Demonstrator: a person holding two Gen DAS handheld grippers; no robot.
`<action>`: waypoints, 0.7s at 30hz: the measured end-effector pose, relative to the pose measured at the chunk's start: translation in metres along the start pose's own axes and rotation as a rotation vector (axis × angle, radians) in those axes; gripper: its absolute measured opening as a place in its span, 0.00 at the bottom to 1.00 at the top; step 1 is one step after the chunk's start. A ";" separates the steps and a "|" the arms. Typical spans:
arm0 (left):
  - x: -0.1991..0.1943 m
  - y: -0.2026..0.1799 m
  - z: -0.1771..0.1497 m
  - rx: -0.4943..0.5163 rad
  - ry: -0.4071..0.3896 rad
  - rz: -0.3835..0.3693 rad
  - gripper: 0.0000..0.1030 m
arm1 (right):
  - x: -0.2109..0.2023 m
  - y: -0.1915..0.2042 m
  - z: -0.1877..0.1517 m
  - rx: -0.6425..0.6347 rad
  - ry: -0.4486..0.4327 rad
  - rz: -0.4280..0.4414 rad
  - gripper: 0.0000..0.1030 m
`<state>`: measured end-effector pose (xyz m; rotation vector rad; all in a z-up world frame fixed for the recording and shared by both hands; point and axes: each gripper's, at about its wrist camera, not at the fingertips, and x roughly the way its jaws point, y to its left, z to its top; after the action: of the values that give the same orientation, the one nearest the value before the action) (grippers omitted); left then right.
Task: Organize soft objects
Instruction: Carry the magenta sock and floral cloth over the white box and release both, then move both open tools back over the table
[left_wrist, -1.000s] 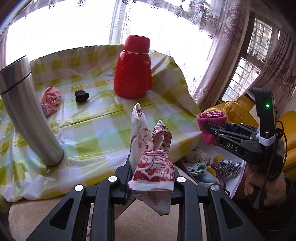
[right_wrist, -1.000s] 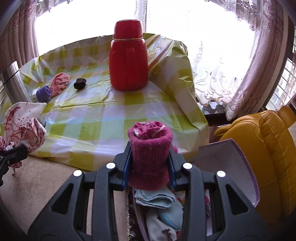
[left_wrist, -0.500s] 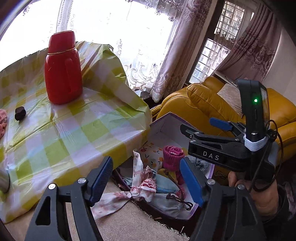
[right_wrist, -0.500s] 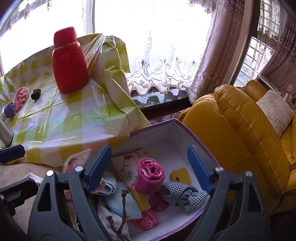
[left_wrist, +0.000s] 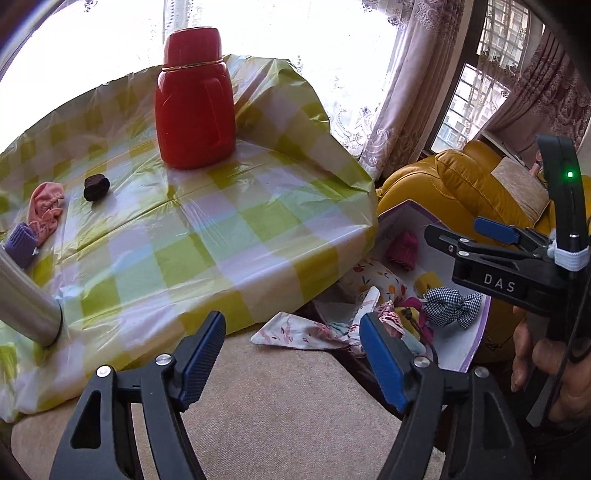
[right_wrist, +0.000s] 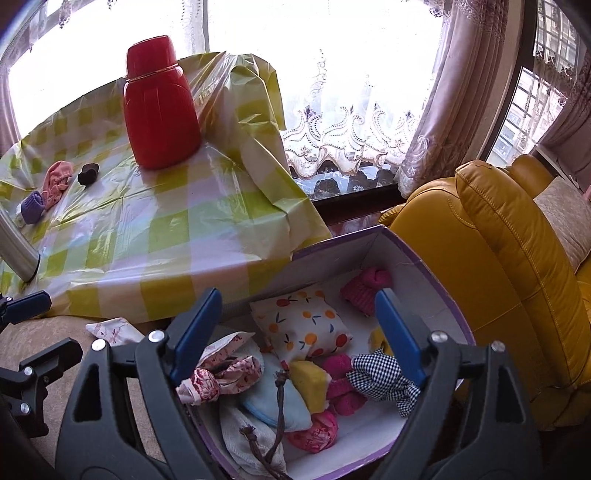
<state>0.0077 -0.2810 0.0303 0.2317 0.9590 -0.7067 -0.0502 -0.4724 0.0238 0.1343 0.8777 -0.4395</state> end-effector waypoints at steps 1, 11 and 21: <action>-0.002 0.005 -0.002 -0.008 0.000 0.008 0.73 | -0.001 0.004 0.001 -0.007 0.000 0.005 0.84; -0.028 0.060 -0.027 -0.084 -0.012 0.116 0.73 | -0.001 0.053 0.008 -0.082 0.005 0.072 0.84; -0.051 0.132 -0.061 -0.212 0.012 0.219 0.73 | 0.003 0.111 0.023 -0.158 0.008 0.156 0.84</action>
<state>0.0324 -0.1295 0.0213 0.1518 0.9945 -0.3998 0.0152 -0.3799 0.0290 0.0585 0.8996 -0.2235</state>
